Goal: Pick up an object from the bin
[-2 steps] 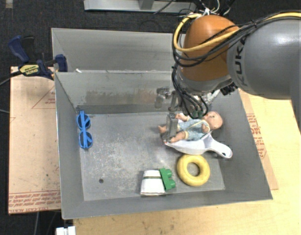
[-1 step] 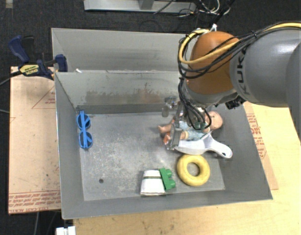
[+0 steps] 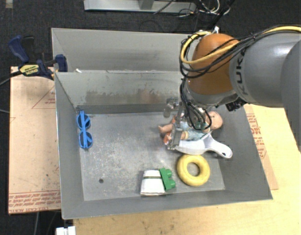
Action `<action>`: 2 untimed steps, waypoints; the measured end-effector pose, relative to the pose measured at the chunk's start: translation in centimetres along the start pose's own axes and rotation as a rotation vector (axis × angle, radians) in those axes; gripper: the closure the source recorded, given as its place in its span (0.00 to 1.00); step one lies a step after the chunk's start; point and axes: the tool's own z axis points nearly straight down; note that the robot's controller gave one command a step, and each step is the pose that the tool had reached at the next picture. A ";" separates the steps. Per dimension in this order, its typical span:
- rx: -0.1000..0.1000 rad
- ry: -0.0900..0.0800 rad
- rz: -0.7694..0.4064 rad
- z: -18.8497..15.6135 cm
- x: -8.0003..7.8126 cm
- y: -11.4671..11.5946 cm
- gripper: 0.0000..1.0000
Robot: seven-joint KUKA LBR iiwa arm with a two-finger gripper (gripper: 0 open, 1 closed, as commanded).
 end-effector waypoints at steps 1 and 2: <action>0.005 -0.017 -0.761 5.5 -0.6 -7.7 1.00; 0.005 -0.017 -0.761 5.5 -0.6 -7.6 1.00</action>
Offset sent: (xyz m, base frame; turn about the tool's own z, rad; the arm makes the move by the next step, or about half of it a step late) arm 0.0000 0.0000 0.0000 0.0000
